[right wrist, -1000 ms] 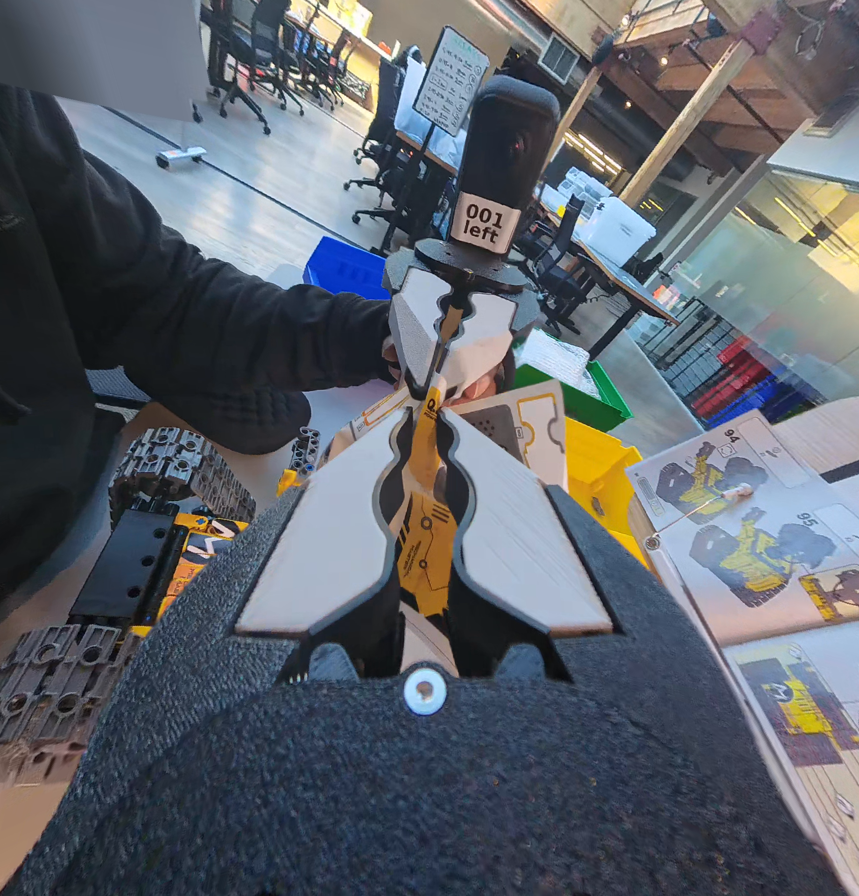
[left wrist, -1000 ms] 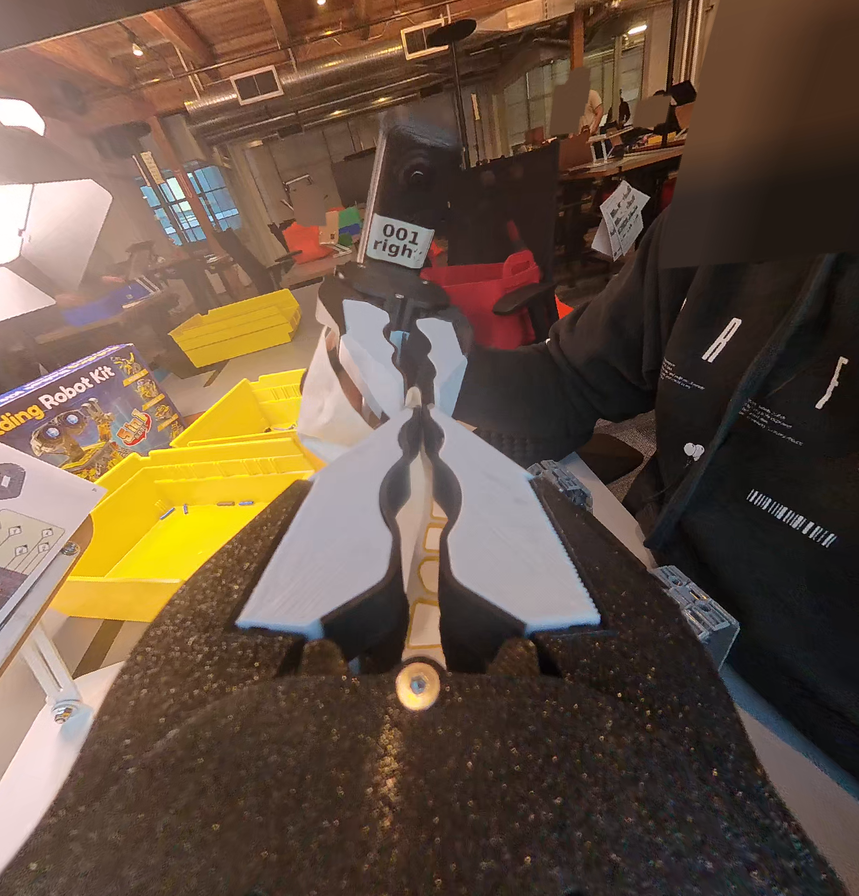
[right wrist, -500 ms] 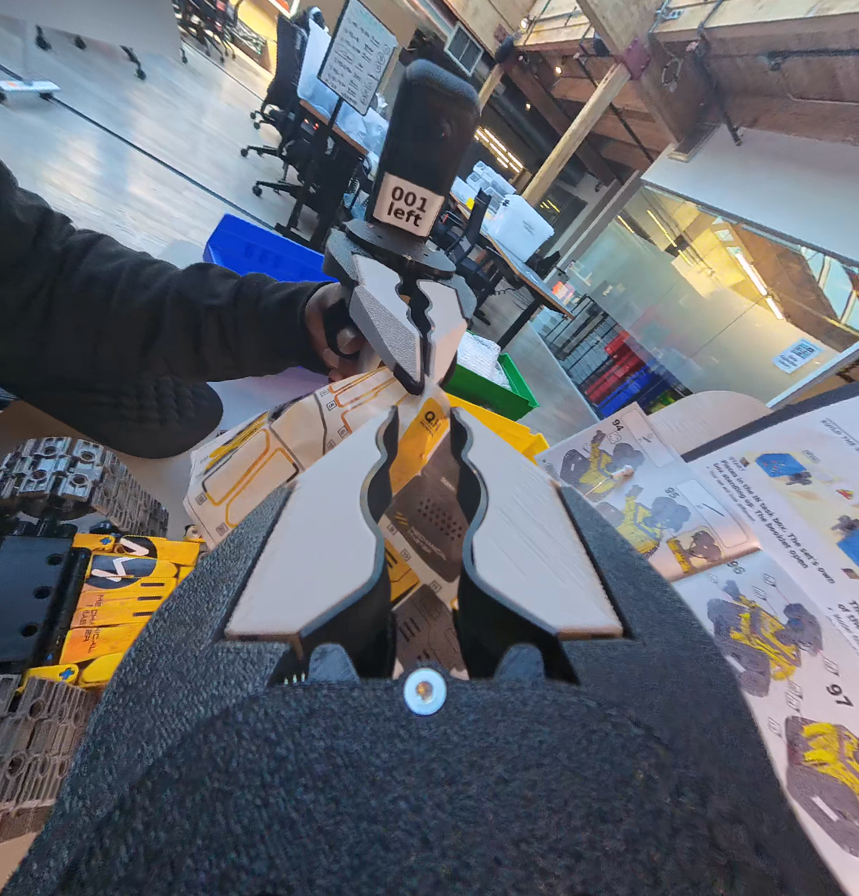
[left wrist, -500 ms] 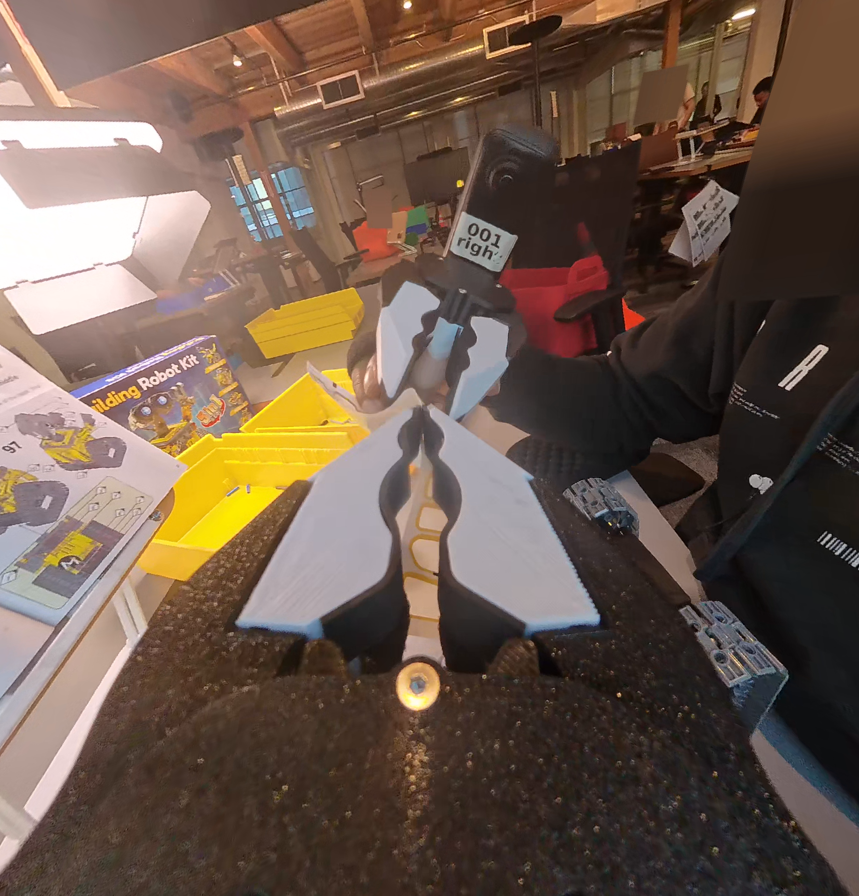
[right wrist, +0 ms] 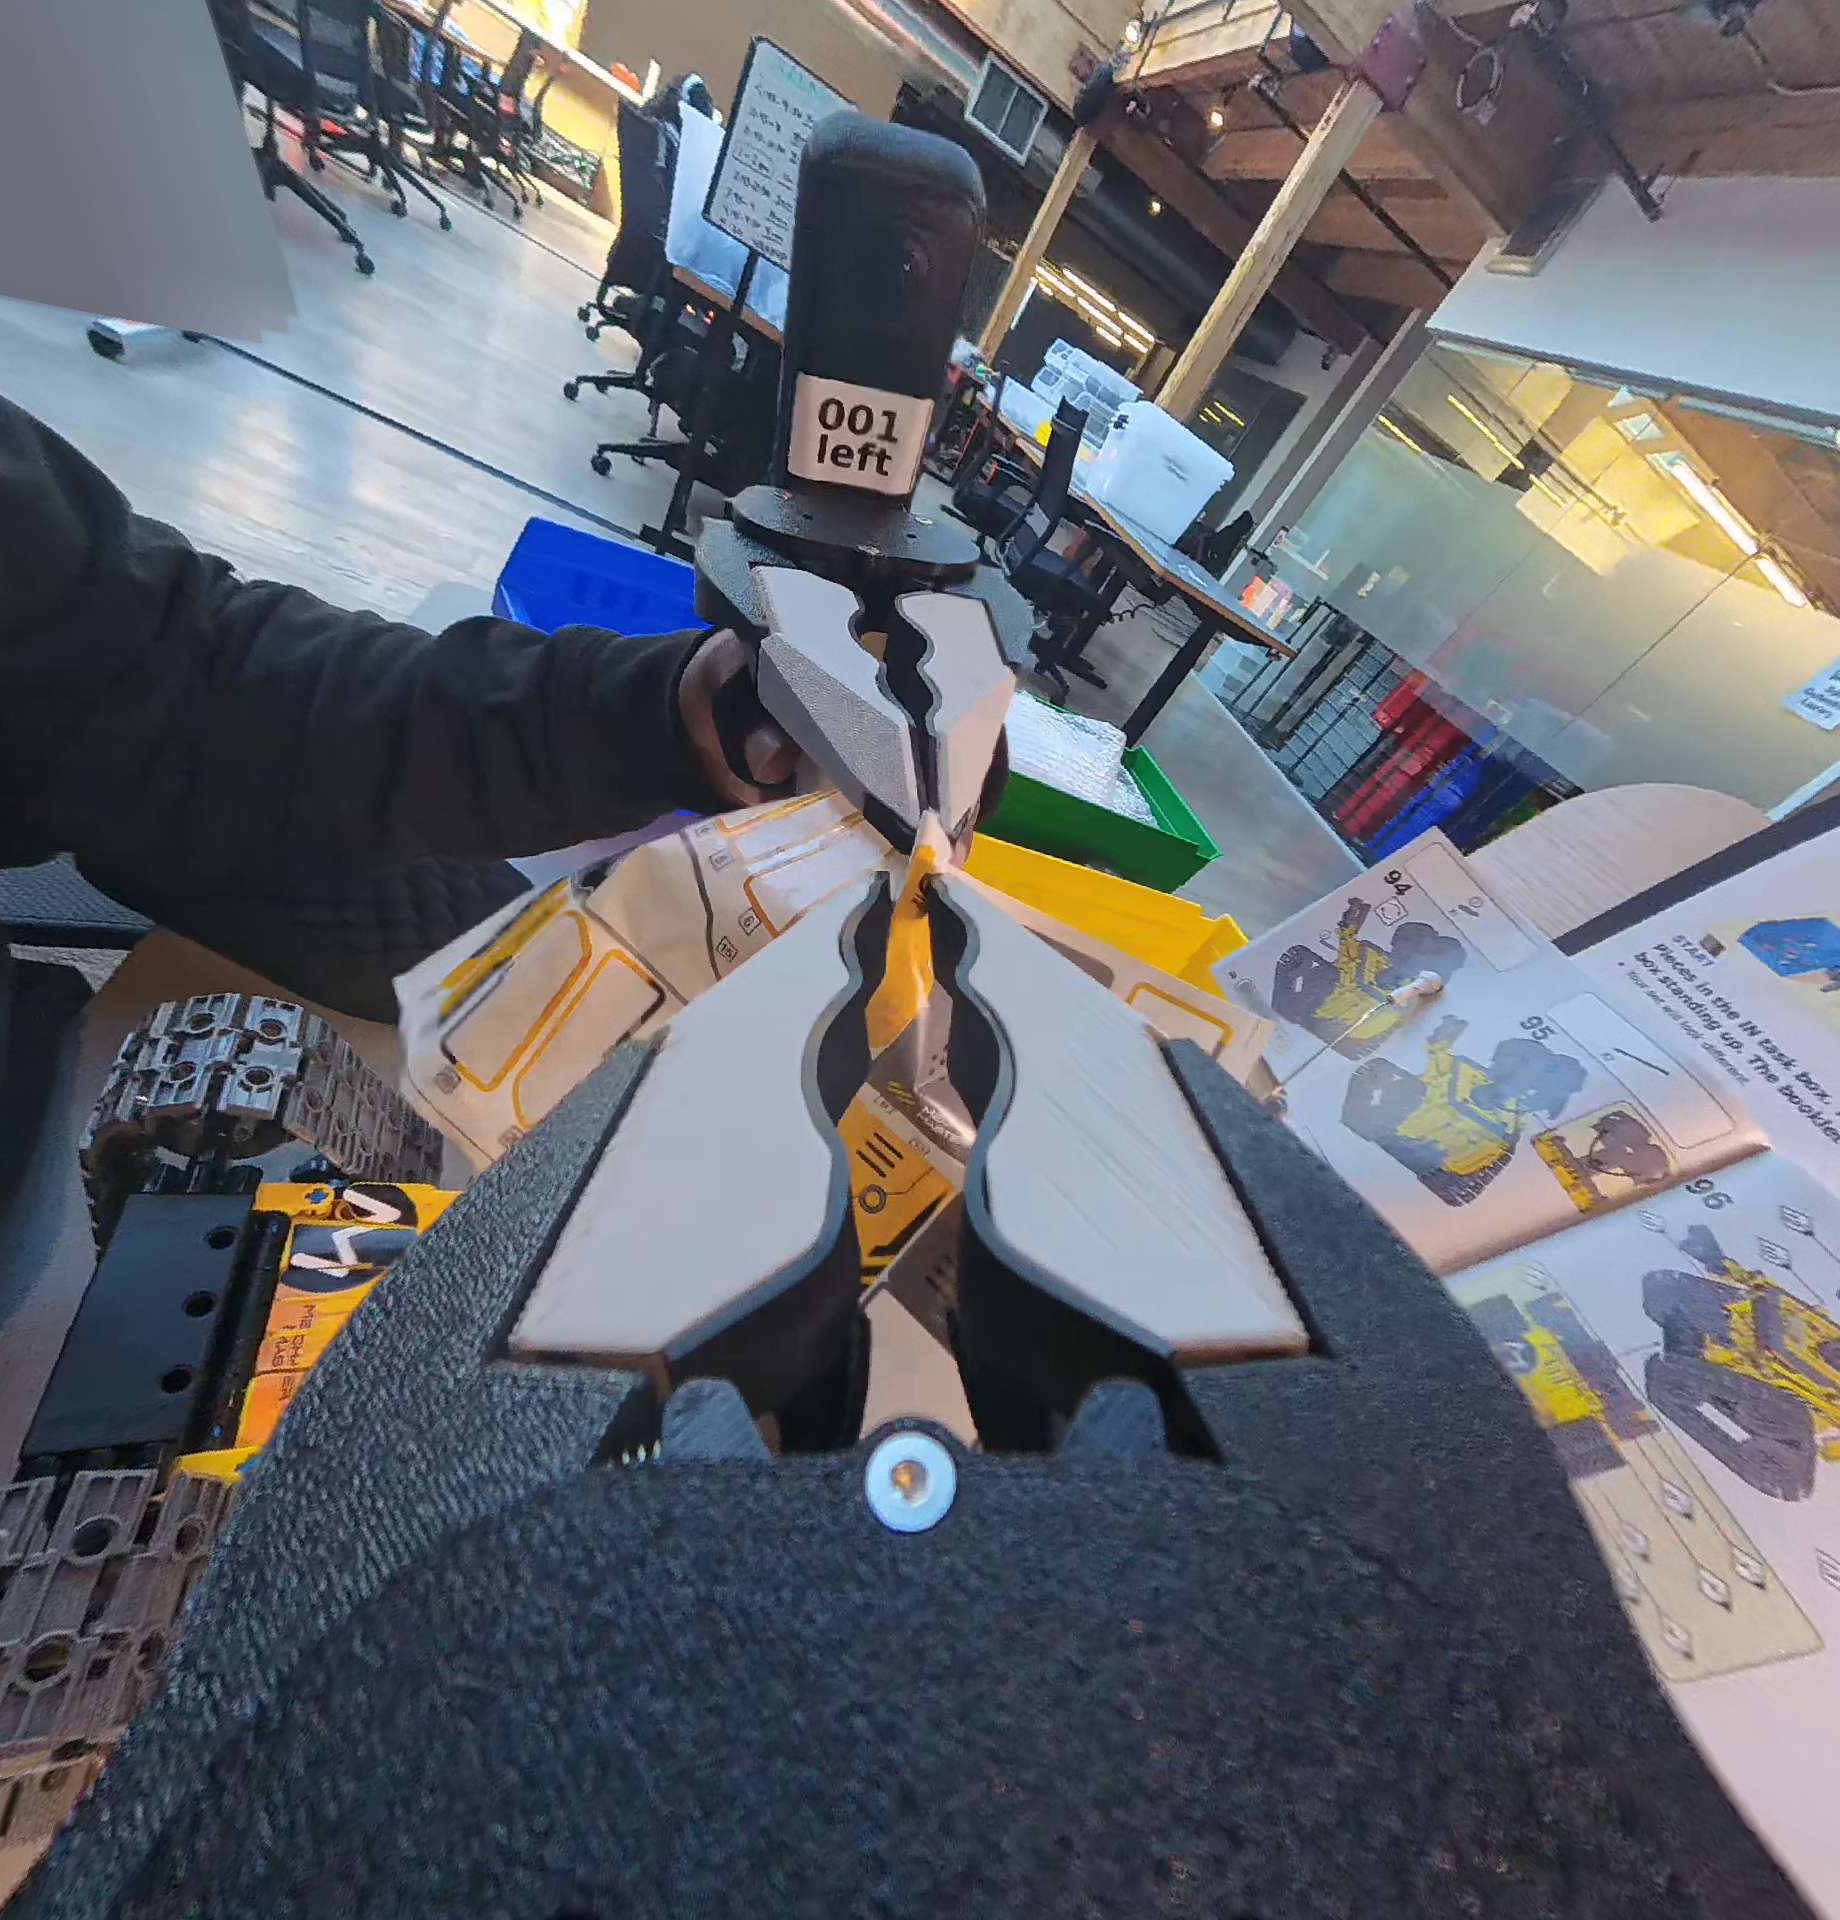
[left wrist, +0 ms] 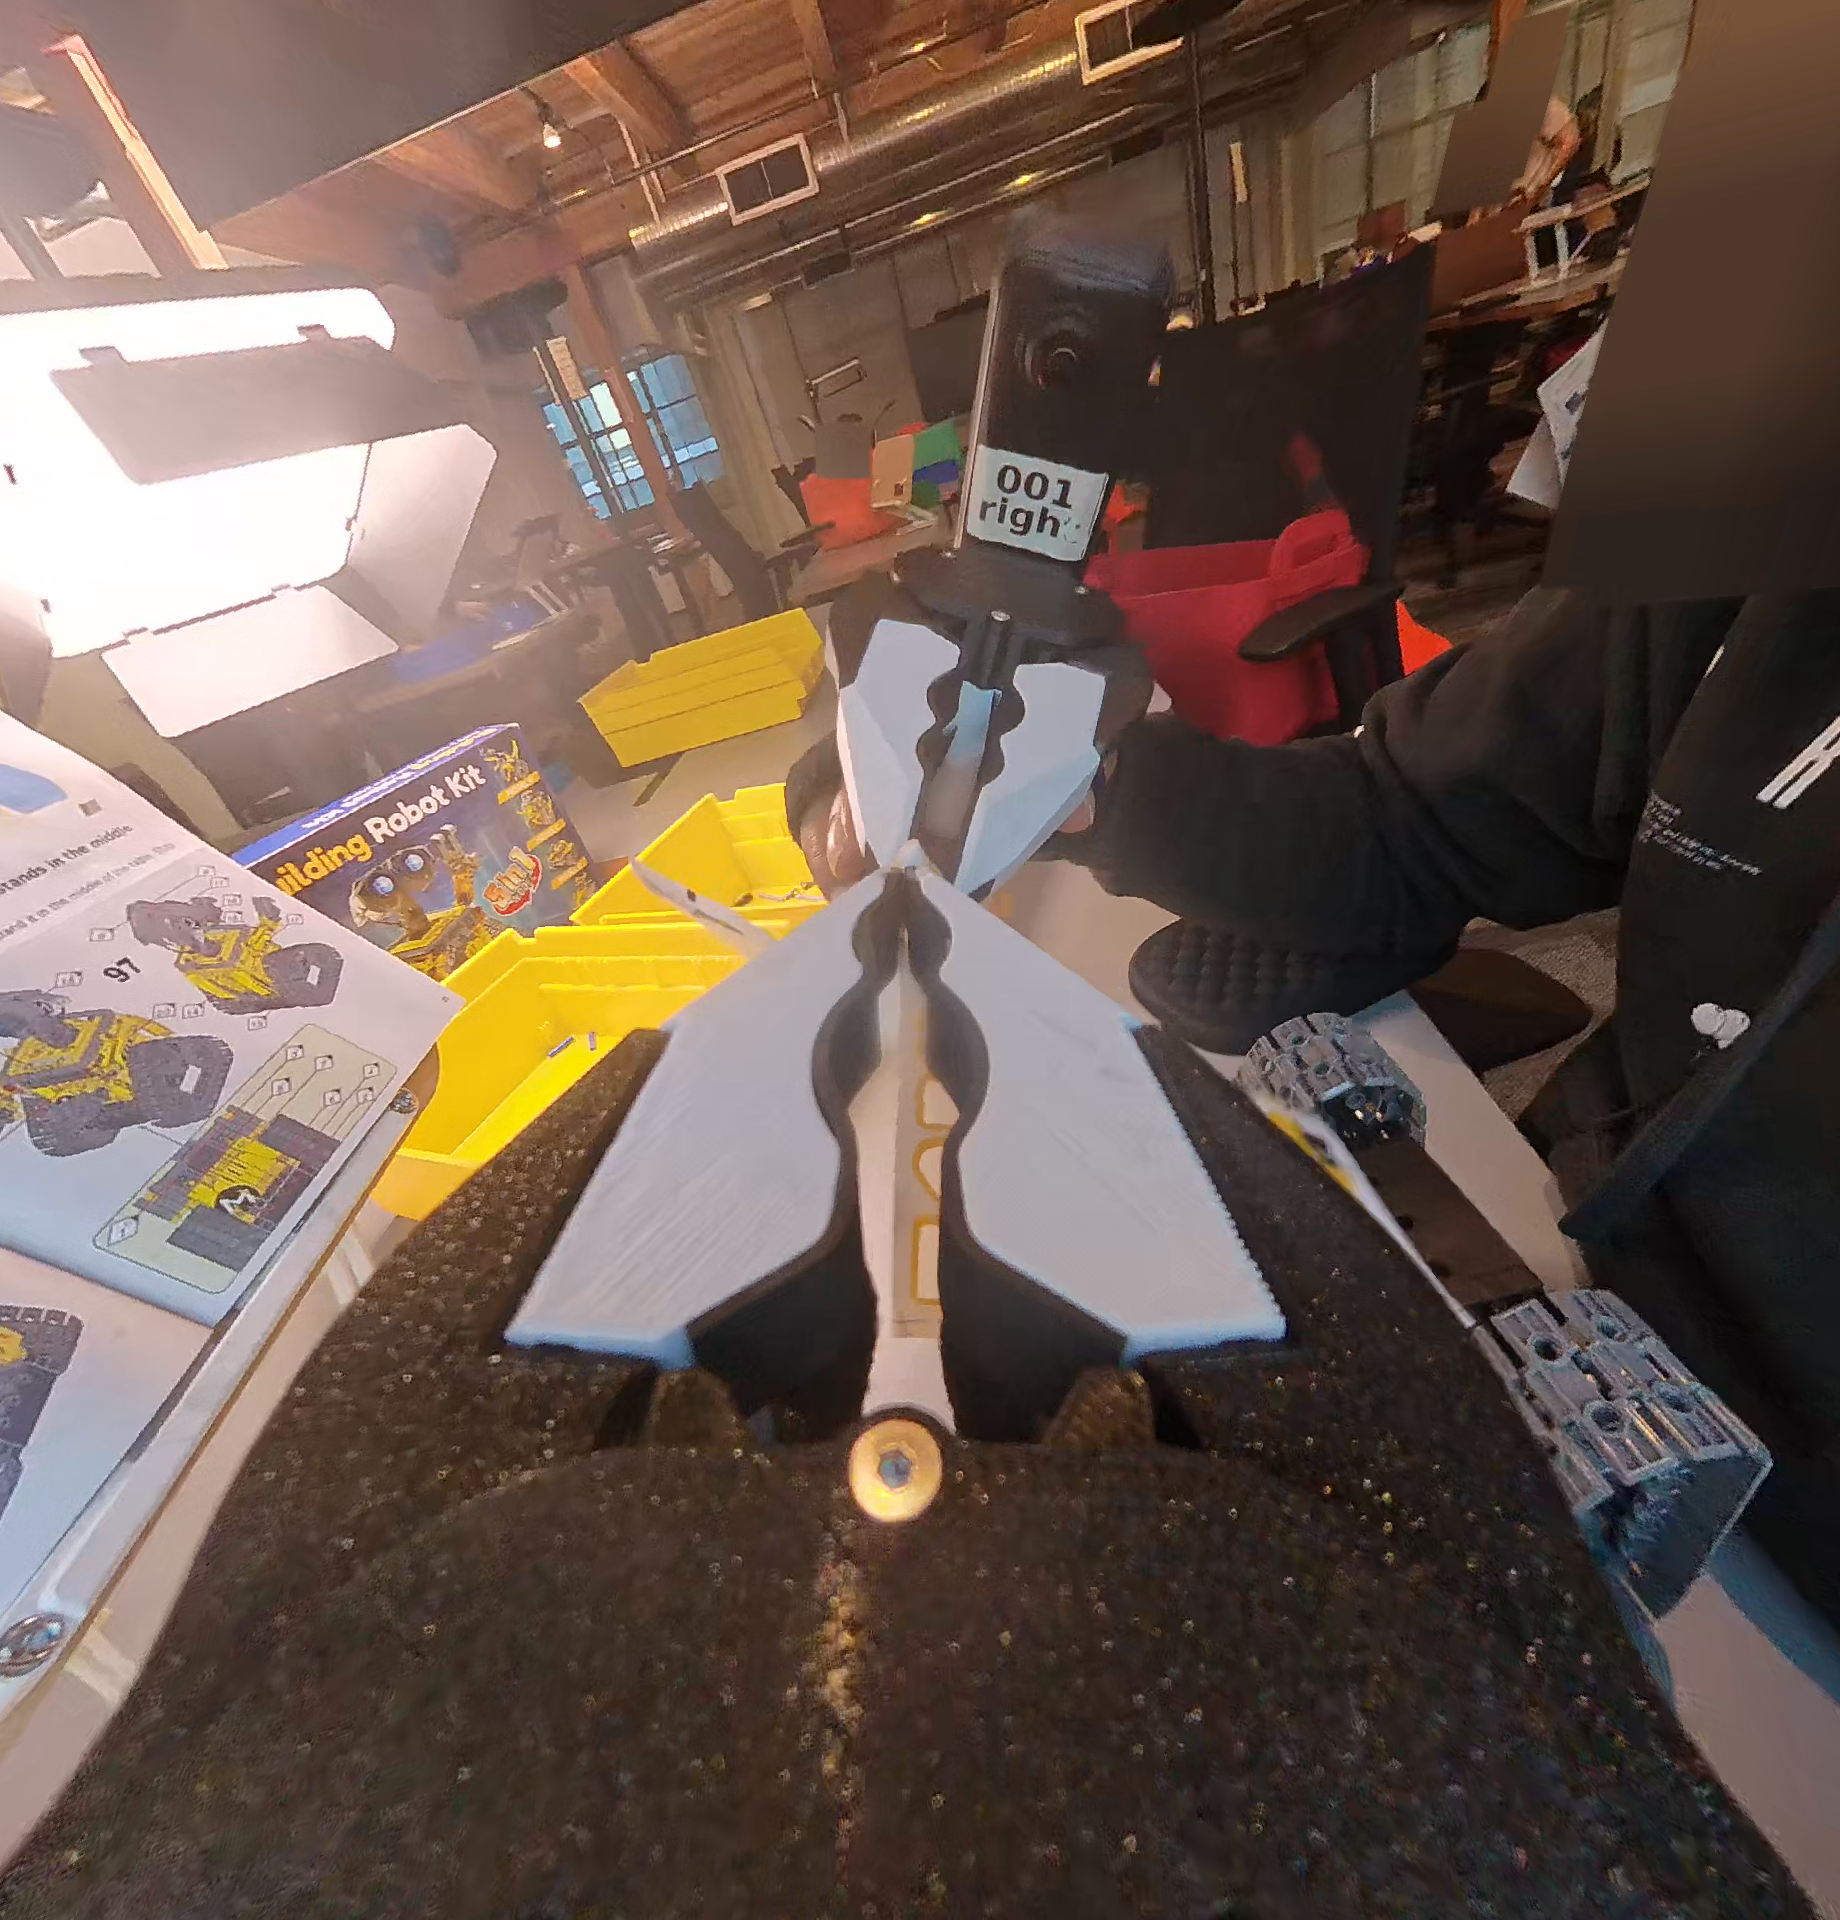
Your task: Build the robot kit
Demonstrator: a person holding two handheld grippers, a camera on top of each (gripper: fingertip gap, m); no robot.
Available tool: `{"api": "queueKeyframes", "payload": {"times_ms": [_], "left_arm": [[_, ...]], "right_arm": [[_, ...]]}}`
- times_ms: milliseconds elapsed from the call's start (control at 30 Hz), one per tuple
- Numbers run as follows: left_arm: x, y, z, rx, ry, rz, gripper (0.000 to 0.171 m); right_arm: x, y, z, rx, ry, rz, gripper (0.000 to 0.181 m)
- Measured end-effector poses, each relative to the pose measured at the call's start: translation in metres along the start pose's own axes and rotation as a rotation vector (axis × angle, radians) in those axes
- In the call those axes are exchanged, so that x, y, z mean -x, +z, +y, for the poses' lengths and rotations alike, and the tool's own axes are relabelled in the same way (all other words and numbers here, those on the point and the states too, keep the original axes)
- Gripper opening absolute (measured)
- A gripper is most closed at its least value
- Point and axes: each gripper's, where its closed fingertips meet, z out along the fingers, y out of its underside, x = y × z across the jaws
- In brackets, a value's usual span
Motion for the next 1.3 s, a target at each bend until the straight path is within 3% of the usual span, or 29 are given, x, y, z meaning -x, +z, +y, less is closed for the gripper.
{"api": "queueKeyframes", "payload": {"times_ms": [300, 433, 1000, 1300], "left_arm": [[0.003, 0.005, 0.002, 0.106, 0.159, -0.096, 0.000], [0.003, 0.006, 0.004, 0.126, 0.176, -0.100, 0.000], [0.008, 0.007, 0.013, 0.180, 0.232, -0.139, 0.000], [0.010, 0.004, 0.011, 0.166, 0.221, -0.142, 0.000]], "right_arm": [[-0.003, -0.004, -0.002, -0.082, 0.183, -0.085, 0.000], [-0.005, -0.005, 0.001, -0.126, 0.316, -0.141, 0.000], [-0.016, -0.011, 0.006, -0.143, 0.597, -0.208, 0.000], [-0.022, -0.012, 0.006, -0.145, 0.538, -0.156, 0.000]]}}
